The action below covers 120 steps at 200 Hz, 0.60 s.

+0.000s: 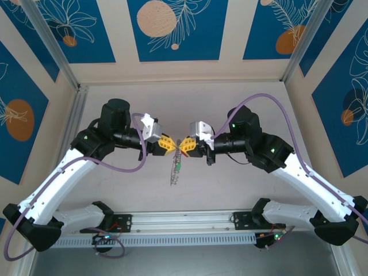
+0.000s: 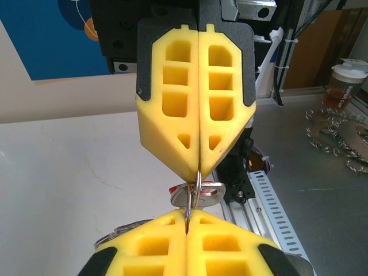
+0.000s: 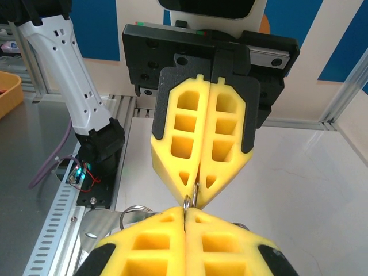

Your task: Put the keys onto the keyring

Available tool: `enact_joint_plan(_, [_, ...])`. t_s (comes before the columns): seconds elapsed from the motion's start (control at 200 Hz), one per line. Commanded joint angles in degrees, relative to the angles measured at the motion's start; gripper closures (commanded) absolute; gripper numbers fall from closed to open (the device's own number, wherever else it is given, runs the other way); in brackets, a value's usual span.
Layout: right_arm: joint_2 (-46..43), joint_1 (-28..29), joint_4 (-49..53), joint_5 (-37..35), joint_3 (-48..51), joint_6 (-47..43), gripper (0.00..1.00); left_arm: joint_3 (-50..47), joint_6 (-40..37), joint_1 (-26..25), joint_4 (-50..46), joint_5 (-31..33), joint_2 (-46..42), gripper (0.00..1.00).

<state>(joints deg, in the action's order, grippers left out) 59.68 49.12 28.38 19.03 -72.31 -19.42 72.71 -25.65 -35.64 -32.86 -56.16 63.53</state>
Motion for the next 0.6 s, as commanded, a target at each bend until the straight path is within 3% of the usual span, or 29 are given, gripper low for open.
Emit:
enact_joint_plan(0.0, [-0.6, 1.2, 3.4, -1.5, -1.4, -2.5, 1.0, 2.4, 1.1, -0.3, 2.0, -3.8, 0.3, 1.0])
enact_joint_plan(0.47, [-3.1, 4.9, 2.5, -10.8, 2.2, -6.9, 1.0, 2.9, 4.4, -0.3, 5.0, -5.0, 0.2, 1.0])
enact_joint_plan(0.595, [-4.4, 5.1, 0.7, -11.9, 3.7, -6.6, 0.87, 2.8, 5.2, -0.3, 5.9, -4.7, 0.0, 1.0])
